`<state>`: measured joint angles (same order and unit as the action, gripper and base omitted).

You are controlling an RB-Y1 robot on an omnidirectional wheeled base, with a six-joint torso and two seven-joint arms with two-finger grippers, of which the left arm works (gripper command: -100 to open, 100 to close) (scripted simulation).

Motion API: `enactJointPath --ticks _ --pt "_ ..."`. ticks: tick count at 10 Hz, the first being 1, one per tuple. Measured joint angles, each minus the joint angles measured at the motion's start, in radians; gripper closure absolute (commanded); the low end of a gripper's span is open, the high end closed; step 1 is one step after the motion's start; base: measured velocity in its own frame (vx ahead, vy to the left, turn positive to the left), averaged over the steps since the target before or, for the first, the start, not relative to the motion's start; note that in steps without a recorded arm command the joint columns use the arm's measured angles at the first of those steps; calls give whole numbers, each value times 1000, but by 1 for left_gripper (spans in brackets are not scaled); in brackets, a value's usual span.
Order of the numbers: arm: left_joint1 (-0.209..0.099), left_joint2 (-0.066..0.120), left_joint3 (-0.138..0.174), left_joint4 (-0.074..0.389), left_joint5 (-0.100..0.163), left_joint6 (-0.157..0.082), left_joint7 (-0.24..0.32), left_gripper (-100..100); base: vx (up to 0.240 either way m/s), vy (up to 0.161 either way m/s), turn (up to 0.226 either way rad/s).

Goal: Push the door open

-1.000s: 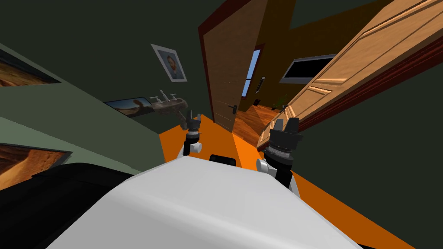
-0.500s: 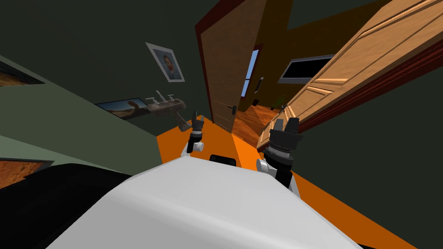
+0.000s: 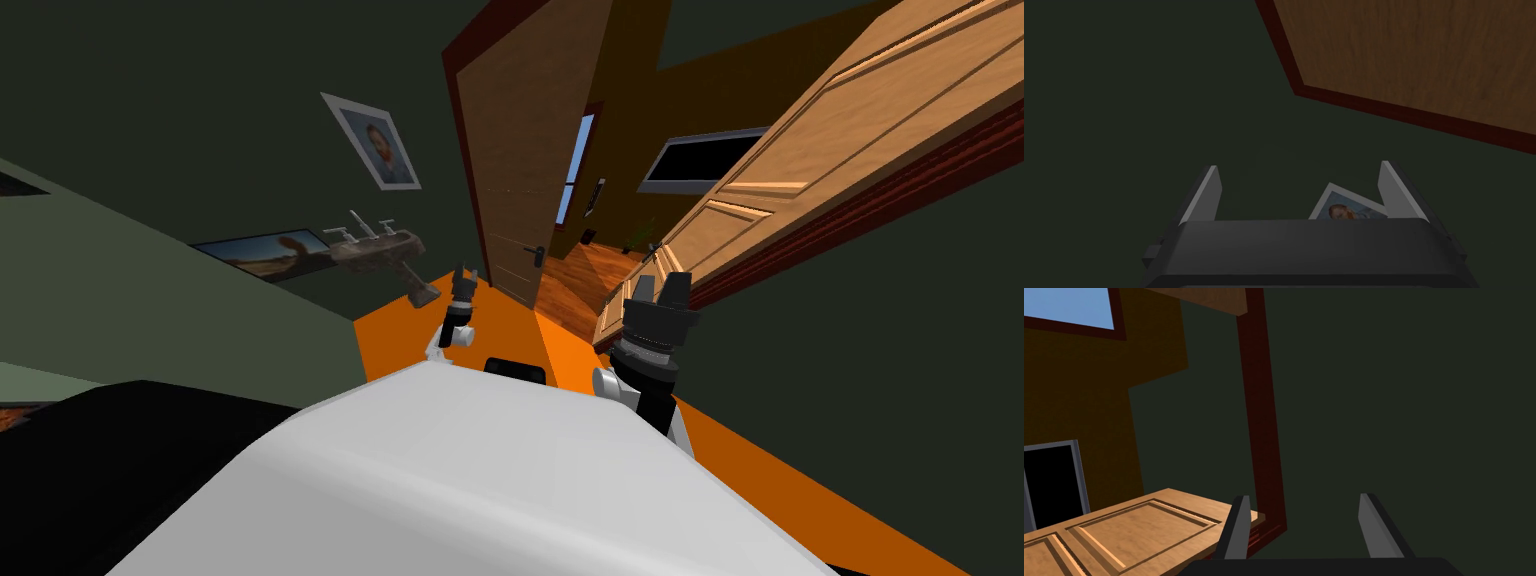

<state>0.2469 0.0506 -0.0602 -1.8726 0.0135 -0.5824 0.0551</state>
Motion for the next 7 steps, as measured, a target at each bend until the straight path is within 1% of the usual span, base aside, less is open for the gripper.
enactJointPath --ticks 1,2,3,6,7 --pt "-13 2 -1 17 0 4 0 -100 75 15 -57" --pt "-33 6 -1 45 0 7 2 -100 54 14 -20" --pt "-43 6 -3 67 0 5 1 -100 51 15 -40" --pt "-90 9 -10 138 -2 16 1 -100 76 25 -48" --pt "-99 13 -10 161 -1 13 3 -100 56 14 -39"
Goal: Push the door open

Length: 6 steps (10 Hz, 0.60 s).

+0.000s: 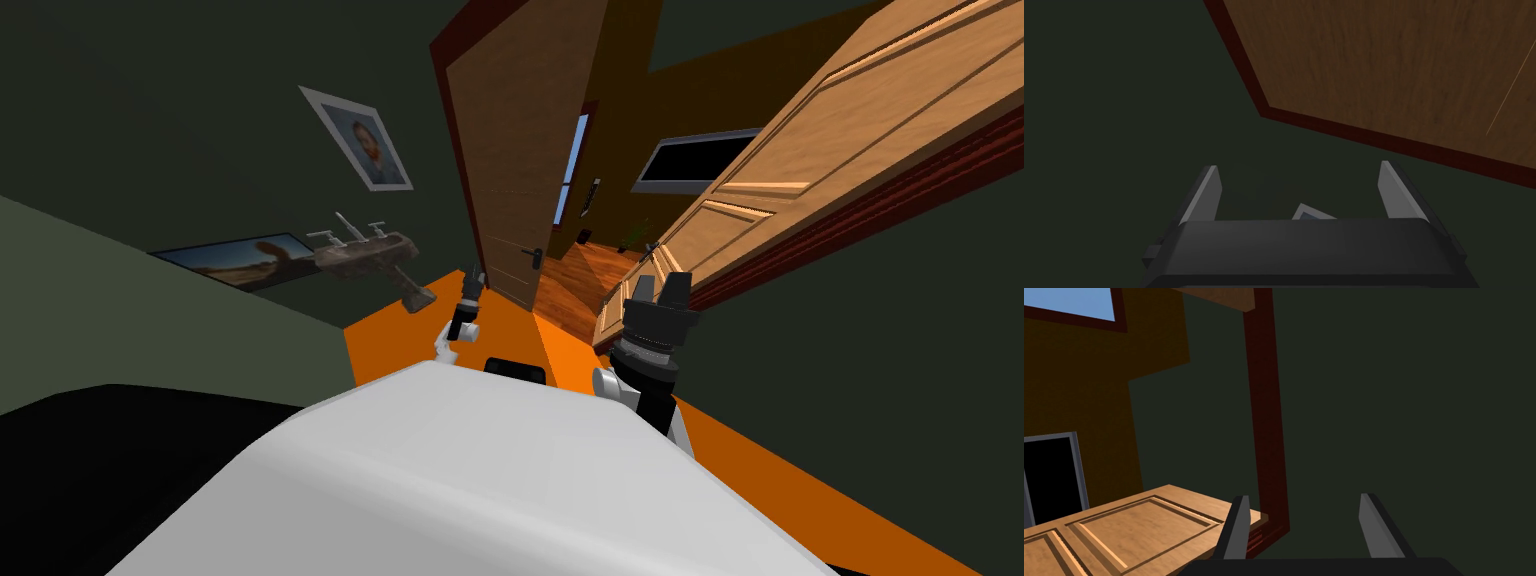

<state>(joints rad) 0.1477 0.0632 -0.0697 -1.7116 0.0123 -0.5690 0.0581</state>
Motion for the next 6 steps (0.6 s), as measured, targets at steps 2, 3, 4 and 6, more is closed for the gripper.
enactJointPath --ticks 2,3,4,6 --pt "-39 5 0 52 1 9 3 -100 69 10 -42" --pt "-50 7 0 70 1 11 4 -100 53 20 -42" --pt "-60 6 -3 98 0 8 4 -100 83 33 -63" --pt "-83 4 -8 135 -2 15 2 -100 63 15 -36"
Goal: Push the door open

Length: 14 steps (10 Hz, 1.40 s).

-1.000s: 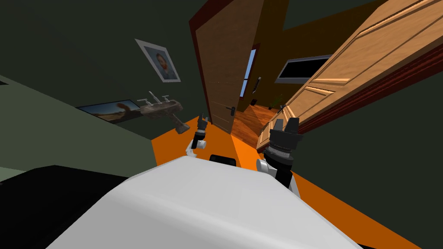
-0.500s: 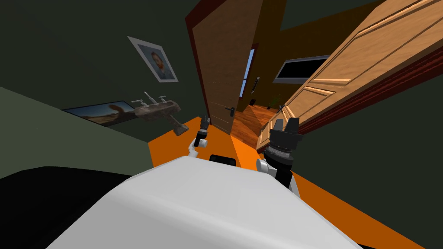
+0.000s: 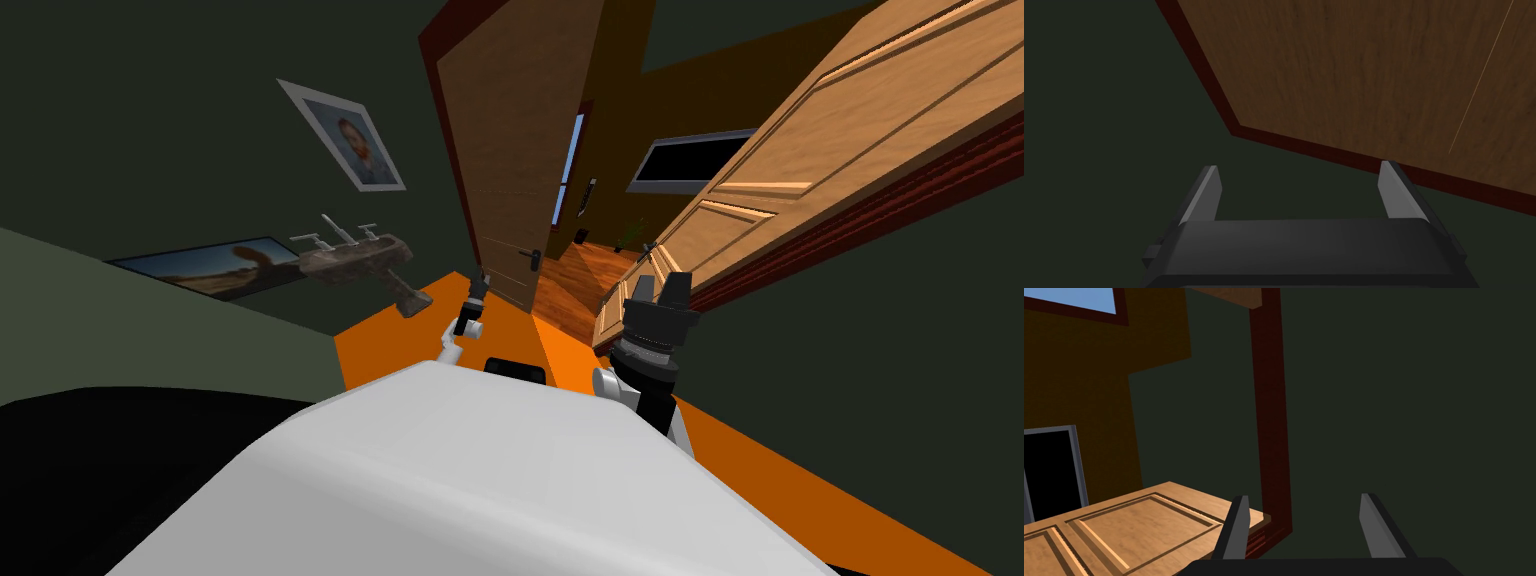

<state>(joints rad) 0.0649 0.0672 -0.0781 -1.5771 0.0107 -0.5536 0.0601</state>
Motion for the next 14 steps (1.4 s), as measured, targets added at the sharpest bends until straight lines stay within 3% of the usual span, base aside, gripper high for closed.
enactJointPath --ticks 8,10,14 --pt "-145 10 -8 239 2 12 11 -100 77 27 -56" --pt "-190 6 -11 298 1 25 12 -100 86 17 -41" --pt "-256 3 -15 420 2 26 16 -100 79 33 -59"
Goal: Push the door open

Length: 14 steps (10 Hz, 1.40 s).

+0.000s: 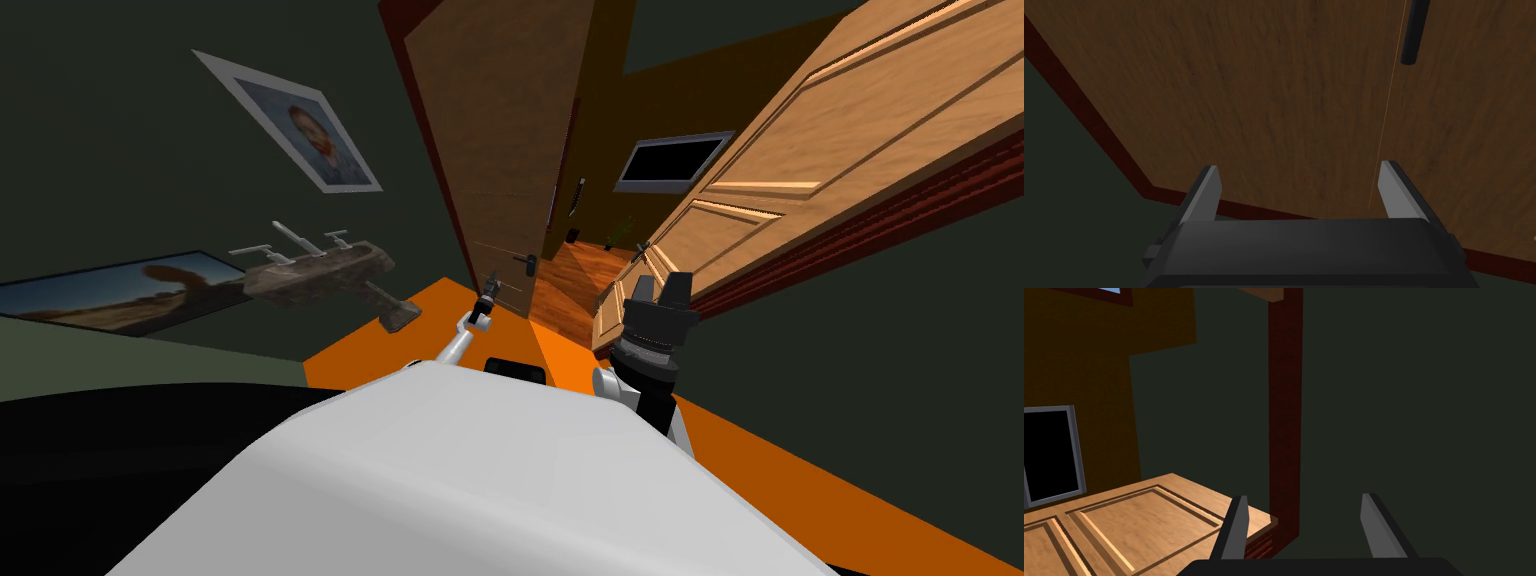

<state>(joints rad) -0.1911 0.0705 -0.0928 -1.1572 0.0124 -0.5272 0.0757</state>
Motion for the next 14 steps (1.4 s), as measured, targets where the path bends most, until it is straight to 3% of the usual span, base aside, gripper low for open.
enactJointPath --ticks 4,8,14 --pt "-75 -5 -7 111 0 20 6 -100 90 32 -46" --pt "-116 -12 -11 187 -1 24 8 -100 50 22 -35" --pt "-210 -30 -17 339 -1 37 10 -100 83 33 -47"
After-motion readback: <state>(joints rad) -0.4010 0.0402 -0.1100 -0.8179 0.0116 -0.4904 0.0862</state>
